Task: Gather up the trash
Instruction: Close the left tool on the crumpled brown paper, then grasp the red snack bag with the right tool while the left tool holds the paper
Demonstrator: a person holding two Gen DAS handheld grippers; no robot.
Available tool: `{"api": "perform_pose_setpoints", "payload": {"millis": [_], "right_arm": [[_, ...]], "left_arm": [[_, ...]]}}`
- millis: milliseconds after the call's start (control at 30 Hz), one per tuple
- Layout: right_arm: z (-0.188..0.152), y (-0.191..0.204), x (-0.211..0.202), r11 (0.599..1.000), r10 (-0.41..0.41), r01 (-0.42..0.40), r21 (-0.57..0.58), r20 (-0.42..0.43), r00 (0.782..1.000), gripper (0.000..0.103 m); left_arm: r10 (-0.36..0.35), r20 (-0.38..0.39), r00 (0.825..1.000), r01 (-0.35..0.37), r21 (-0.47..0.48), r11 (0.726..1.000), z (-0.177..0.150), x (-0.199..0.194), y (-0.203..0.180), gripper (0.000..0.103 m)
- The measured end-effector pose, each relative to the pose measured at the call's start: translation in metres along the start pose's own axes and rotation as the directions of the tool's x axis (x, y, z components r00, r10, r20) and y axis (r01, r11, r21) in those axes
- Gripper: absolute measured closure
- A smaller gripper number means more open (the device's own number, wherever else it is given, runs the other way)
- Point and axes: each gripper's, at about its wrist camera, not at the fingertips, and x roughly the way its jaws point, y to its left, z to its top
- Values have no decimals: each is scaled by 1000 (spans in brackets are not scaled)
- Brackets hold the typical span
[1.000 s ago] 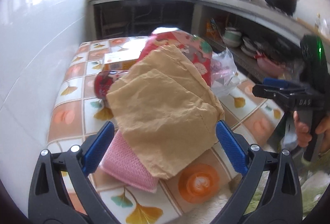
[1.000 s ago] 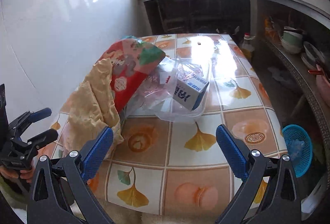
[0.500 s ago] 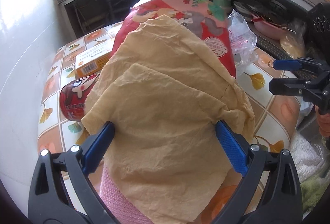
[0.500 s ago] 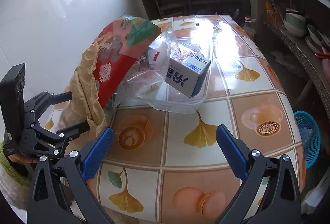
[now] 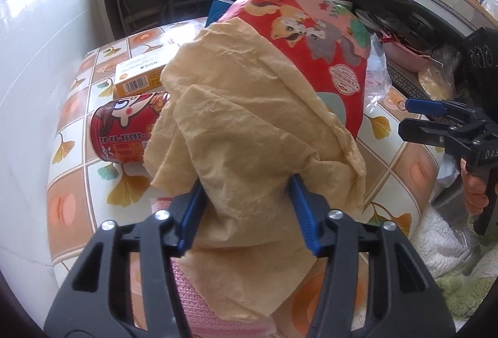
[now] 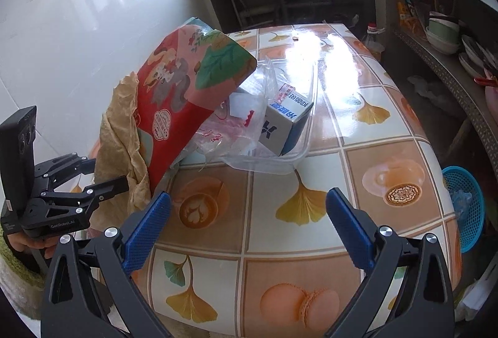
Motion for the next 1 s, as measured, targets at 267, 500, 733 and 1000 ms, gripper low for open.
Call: {"api": "perform_pose_setpoints", "payload": {"millis": [267,500,733,1000], "right_arm": [[-2,0,-18,1000,18,-19,14,61,998,6],[-7,-2,-22,978,174,-184,103,93,980,12],[-15,3,-2,914,337,-344,215,69,939,27],[-16,3,34,804,475,-460,377,57,878,38]], "left_arm": [[6,47,999,-1,-98,995,-5,-21,17,92],[24,126,992,-1,-180,984,-10,-42,32,100],[55,216,975,-1,-242,970,-12,-64,40,101],[85,244,966,-25,-240,970,-13,-70,36,101]]}}
